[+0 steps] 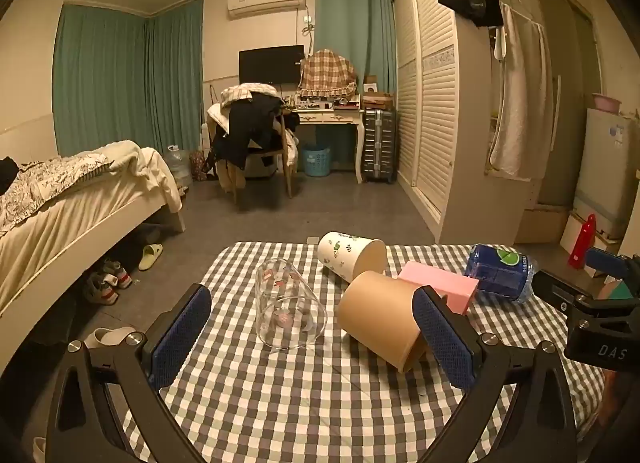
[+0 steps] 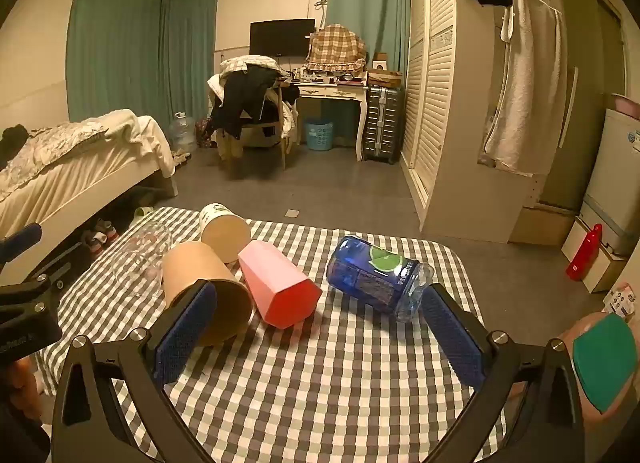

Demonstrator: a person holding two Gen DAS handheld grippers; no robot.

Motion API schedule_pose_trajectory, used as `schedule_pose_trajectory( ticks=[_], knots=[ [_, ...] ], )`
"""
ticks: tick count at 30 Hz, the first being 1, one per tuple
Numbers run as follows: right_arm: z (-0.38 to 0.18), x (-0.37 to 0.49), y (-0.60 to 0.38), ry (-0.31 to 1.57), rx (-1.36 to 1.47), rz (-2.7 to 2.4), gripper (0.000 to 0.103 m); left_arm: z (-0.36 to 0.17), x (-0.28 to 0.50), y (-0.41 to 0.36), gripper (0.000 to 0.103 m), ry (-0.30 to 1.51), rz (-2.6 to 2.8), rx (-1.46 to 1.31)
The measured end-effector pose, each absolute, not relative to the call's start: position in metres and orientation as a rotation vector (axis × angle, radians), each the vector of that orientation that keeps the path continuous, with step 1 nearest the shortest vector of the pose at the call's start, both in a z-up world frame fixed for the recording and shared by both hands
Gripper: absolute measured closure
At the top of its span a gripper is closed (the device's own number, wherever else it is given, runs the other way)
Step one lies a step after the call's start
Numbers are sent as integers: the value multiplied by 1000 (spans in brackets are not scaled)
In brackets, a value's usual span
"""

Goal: Flip cup upside down

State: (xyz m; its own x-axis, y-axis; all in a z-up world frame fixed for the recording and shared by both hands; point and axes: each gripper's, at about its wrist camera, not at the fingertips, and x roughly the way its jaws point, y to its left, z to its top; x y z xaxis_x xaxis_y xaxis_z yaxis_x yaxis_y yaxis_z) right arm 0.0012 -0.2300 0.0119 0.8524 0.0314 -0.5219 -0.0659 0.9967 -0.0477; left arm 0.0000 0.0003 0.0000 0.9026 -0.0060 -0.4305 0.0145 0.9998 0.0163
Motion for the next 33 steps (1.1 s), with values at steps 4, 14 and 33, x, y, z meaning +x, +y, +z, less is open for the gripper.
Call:
schedule_pose_trajectory(
  ticks=[4, 14, 33],
  knots=[
    [12, 2, -230, 548, -63, 52, 0, 0, -2, 2, 0, 445, -15, 7],
    [11, 2, -229, 553, -63, 53, 0, -4, 1, 6, 0, 460, -10, 5],
    [7, 2, -225, 559, -65, 55, 0, -7, 4, 1, 0, 468, -9, 1]
  ],
)
